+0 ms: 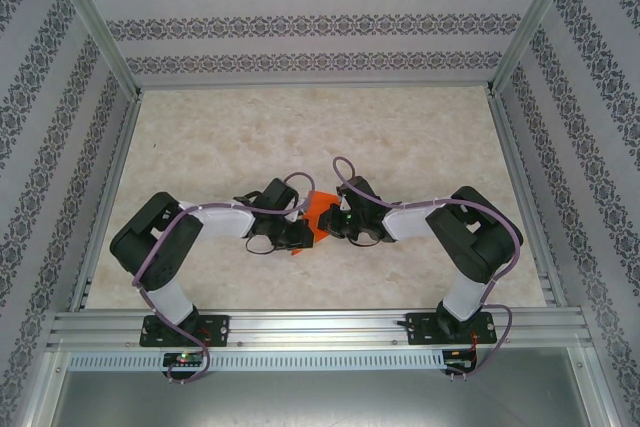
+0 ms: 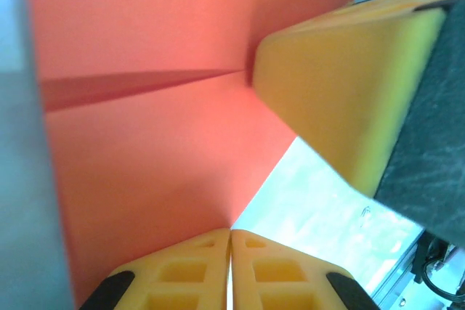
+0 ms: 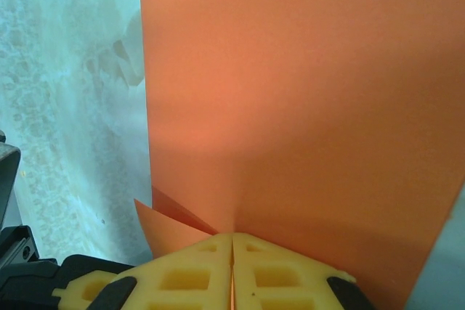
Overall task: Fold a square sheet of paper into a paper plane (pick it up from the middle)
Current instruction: Third fold the triangle at the center of the table.
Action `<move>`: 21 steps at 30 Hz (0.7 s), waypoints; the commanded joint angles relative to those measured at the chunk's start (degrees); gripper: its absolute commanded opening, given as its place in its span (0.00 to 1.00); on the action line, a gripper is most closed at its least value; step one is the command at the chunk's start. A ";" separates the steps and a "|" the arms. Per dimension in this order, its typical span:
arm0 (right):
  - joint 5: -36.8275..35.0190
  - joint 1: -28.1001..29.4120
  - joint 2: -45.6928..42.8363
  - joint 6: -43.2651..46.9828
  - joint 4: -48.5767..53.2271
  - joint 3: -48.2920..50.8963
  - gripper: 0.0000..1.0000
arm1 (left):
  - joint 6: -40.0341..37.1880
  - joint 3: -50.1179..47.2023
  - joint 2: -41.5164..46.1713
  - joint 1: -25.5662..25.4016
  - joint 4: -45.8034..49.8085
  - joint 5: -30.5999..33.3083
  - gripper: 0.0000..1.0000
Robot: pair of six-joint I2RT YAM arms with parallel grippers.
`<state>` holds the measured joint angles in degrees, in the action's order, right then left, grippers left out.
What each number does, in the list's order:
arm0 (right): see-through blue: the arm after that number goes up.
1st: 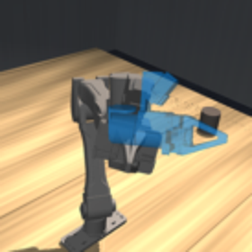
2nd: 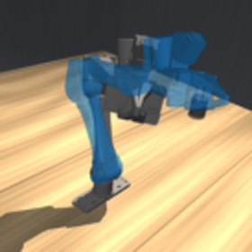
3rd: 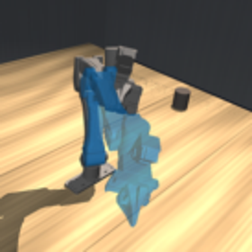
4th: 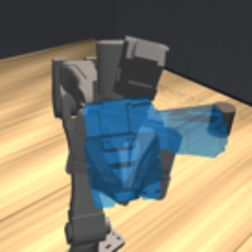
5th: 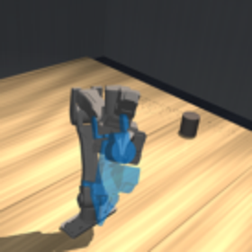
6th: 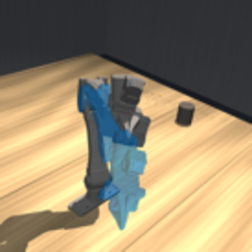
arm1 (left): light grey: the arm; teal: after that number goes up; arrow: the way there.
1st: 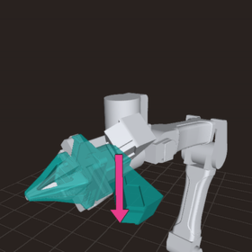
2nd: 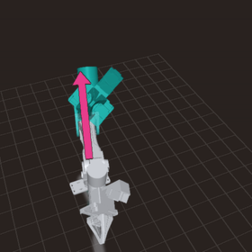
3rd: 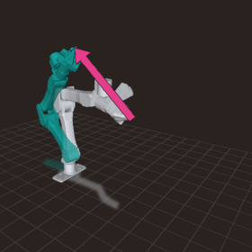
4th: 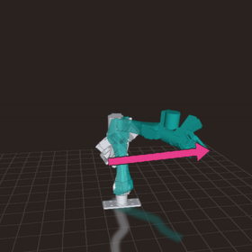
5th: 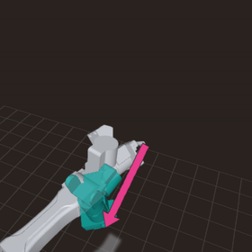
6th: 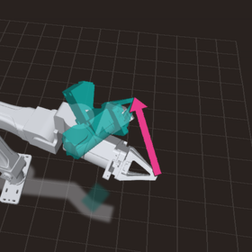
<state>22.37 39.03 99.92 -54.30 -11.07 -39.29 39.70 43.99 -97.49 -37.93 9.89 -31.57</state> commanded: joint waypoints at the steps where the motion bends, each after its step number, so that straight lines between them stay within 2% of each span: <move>1: -4.52 0.34 1.87 1.93 6.22 0.62 0.09 | -0.49 -2.54 1.20 2.59 3.71 -0.57 0.12; 9: -5.46 0.28 1.59 2.80 8.67 -0.61 0.09 | -2.11 -5.73 2.38 3.33 6.23 -1.94 0.12; 21: -5.50 0.22 1.49 3.23 9.60 -0.81 0.10 | -4.22 -8.14 7.12 3.38 12.70 -0.06 0.12</move>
<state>21.58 39.03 99.92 -52.66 -7.51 -41.01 37.21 37.58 -91.15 -35.24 14.20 -33.93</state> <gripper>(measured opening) 0.100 0.124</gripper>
